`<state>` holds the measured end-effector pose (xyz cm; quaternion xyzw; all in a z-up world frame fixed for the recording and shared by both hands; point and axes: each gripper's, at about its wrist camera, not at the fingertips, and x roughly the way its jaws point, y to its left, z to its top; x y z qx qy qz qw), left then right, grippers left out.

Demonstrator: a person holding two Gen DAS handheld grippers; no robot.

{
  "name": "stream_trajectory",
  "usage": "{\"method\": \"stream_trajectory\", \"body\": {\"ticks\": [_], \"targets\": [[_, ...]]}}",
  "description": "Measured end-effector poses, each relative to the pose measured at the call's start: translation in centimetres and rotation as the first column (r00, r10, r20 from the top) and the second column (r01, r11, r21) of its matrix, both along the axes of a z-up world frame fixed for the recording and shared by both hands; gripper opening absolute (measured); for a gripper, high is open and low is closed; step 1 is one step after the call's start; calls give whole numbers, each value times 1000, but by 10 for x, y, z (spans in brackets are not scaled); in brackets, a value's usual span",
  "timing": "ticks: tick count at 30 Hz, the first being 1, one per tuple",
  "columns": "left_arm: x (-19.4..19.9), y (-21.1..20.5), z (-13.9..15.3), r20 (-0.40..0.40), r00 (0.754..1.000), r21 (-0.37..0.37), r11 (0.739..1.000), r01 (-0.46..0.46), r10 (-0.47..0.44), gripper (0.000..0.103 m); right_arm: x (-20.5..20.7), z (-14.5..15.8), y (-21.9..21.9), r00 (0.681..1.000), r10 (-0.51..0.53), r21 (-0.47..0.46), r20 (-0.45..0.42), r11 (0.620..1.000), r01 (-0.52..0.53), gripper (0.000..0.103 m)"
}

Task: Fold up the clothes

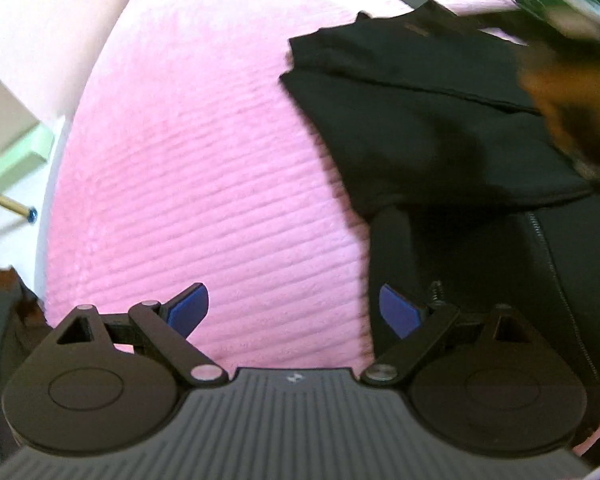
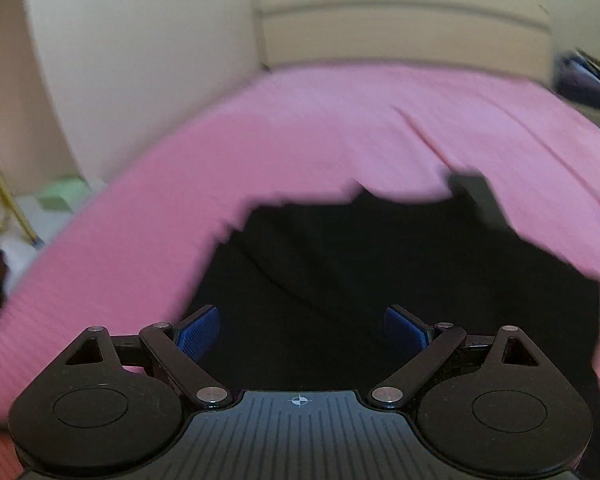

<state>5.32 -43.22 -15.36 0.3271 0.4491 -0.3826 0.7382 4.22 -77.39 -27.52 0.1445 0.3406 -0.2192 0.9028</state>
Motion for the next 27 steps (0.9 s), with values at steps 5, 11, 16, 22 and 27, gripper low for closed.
{"method": "stream_trajectory", "body": {"ticks": [5, 11, 16, 22, 27], "targets": [[11, -27, -7, 15, 997, -56, 996, 76, -75, 90, -77, -12, -46, 972, -205, -5, -113, 979, 206, 92], [-2, -92, -15, 70, 966, -88, 963, 253, -247, 90, -153, -7, -102, 921, -365, -18, -138, 931, 366, 92], [-25, -138, -23, 89, 934, -104, 929, 356, -347, 90, -169, -6, -145, 925, -358, -4, -128, 933, 361, 92], [-59, -171, -30, 74, 918, -103, 913, 395, -389, 90, -161, -43, -179, 929, -353, 185, -109, 911, 368, 64], [-84, -186, -36, 61, 909, -86, 905, 417, -413, 90, -173, -69, -203, 910, -361, 263, -205, 875, 406, 9]]}}
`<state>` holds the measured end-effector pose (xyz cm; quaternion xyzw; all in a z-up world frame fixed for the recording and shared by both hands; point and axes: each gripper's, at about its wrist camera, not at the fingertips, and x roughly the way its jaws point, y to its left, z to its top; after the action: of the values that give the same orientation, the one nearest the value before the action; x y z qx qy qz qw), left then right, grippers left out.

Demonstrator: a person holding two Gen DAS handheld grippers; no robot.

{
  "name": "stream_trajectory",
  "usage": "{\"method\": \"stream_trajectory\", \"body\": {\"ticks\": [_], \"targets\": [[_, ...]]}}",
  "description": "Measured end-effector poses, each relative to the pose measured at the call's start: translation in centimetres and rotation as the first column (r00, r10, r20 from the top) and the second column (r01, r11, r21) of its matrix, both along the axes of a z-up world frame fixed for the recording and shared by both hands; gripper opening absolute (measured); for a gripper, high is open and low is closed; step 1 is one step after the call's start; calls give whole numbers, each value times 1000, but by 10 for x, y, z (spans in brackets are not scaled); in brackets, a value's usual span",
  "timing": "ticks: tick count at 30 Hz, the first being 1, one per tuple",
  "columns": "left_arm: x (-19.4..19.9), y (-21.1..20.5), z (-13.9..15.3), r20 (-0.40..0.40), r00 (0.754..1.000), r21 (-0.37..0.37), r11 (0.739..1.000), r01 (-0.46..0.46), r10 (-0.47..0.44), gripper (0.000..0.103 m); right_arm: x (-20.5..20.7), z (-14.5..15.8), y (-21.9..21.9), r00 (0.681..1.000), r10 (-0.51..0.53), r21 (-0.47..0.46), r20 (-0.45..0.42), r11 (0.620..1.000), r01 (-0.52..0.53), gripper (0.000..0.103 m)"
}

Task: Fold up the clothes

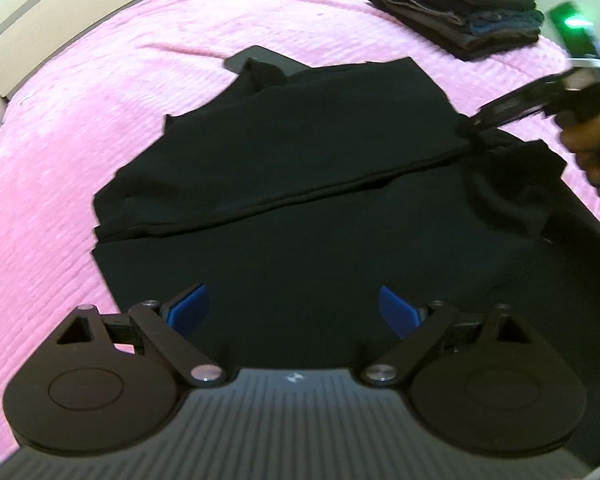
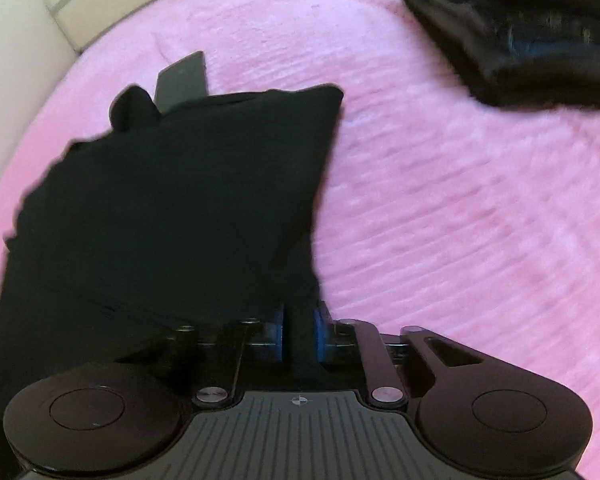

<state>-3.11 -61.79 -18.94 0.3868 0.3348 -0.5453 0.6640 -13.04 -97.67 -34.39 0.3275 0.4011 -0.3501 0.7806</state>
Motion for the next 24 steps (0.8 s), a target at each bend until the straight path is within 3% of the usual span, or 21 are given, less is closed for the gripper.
{"method": "stream_trajectory", "body": {"ticks": [2, 6, 10, 11, 12, 14, 17, 20, 21, 22, 23, 24], "targets": [[-7, -3, -3, 3, 1000, 13, 1000, 8, -8, 90, -13, 4, -6, 1000, 13, -38, -17, 999, -14, 9], [-16, -3, -5, 0, 1000, 17, 1000, 8, -8, 90, -42, 2, -26, 998, -61, 27, -22, 998, 61, 10], [-19, 4, -12, 8, 1000, 50, 999, -11, 11, 90, -54, 27, -5, 999, -18, -7, 28, 1000, 19, 17], [-21, 8, -13, 13, 1000, 57, 998, -16, 16, 90, -56, 34, 4, 999, -3, -22, 43, 1000, 4, 30], [-22, 13, -14, 17, 1000, 65, 998, -21, 20, 90, -58, 41, 13, 998, 12, -37, 57, 999, -10, 50], [-26, 25, -16, 27, 999, 83, 996, -30, 28, 90, -63, 55, 31, 995, 43, -67, 85, 997, -37, 60], [-32, 45, -20, 44, 998, 114, 992, -49, 44, 90, -62, 60, 60, 988, 104, -39, 115, 994, -100, 60], [-42, 66, -21, 48, 996, 133, 987, -87, 81, 90, -65, 43, 69, 994, 61, 29, 90, 998, -64, 60], [-46, 70, -20, 48, 994, 135, 986, -100, 94, 90, -71, 35, 65, 994, 5, 81, 109, 997, -14, 55], [-51, 75, -20, 48, 993, 137, 984, -112, 107, 90, -77, 27, 61, 991, -52, 134, 126, 990, 35, 44], [-55, 80, -19, 48, 992, 139, 982, -125, 119, 90, -77, 21, 60, 992, -52, 148, 112, 988, 35, 25], [-60, 84, -18, 47, 990, 139, 981, -137, 131, 90, -78, 15, 58, 994, -49, 159, 96, 987, 33, 25]]}}
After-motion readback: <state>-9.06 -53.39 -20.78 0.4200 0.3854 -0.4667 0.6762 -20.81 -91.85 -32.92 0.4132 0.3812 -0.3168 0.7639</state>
